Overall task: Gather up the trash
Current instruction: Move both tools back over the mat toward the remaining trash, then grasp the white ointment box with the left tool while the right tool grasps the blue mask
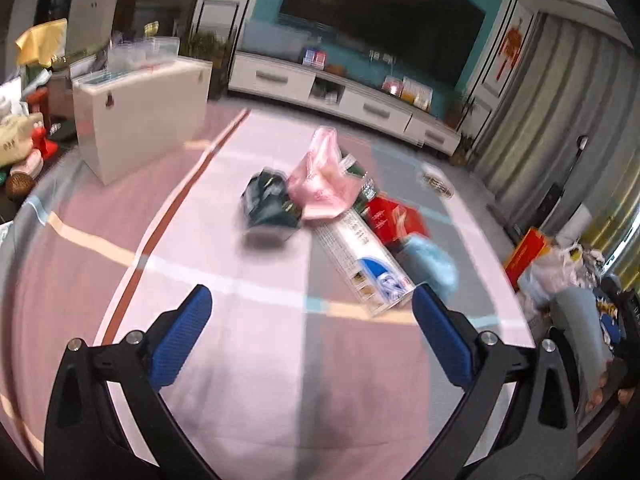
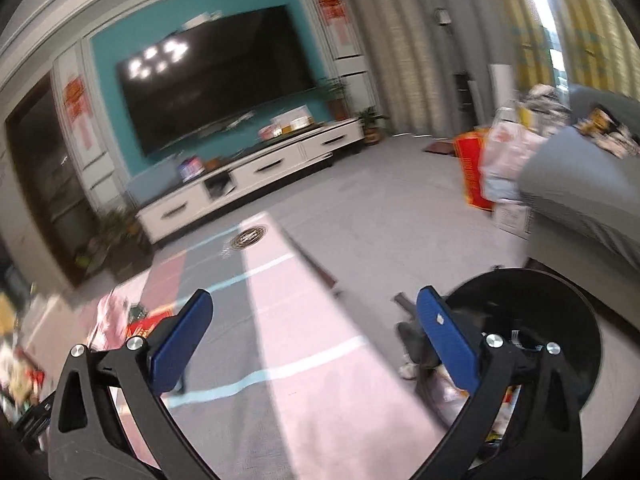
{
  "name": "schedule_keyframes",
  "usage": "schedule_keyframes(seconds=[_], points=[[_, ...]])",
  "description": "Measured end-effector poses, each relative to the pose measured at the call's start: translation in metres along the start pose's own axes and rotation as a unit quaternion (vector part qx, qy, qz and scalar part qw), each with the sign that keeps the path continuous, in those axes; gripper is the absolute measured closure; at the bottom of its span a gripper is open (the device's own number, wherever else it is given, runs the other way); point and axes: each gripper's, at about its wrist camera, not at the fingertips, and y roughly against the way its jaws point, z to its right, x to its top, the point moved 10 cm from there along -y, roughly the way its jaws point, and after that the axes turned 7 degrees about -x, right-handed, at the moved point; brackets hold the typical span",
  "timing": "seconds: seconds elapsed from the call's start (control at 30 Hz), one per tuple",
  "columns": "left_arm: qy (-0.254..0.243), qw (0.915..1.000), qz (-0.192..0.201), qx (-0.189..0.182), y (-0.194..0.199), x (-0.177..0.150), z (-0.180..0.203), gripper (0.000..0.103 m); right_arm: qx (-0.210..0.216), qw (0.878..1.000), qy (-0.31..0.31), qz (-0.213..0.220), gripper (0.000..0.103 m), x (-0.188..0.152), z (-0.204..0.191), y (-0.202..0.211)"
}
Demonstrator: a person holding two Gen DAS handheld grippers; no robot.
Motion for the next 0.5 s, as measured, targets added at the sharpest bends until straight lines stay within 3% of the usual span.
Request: schedule_keyframes(seconds=[0.13,0.3,0.4,0.5], points=[[0.020,0.9997,0.005,0.012,0.000,0.003,-0.025,0.003,0.027,0.997,0.062,-0.021,0.003,-0.018,-0.058,-0.009],[0.043,0.9989,-0.005,0.019,-0.004,0.001,-0.043,0.003,0.083,0.985,0.133,-0.068,0.003,-0.045,-0.141,-0.026],[0.048,0.9988,-0.007,0.011,-0.006,0.003,-0.042,0.003,0.136,0.974,0.137,-0.120,0.010,-0.061,-0.186,-0.040],[0.043,0.9987,-0.004,0.026,-0.008,0.004,-0.046,0.003,0.146,0.965,0.157,-0.149,0.016,-0.075,-0.215,-0.057]])
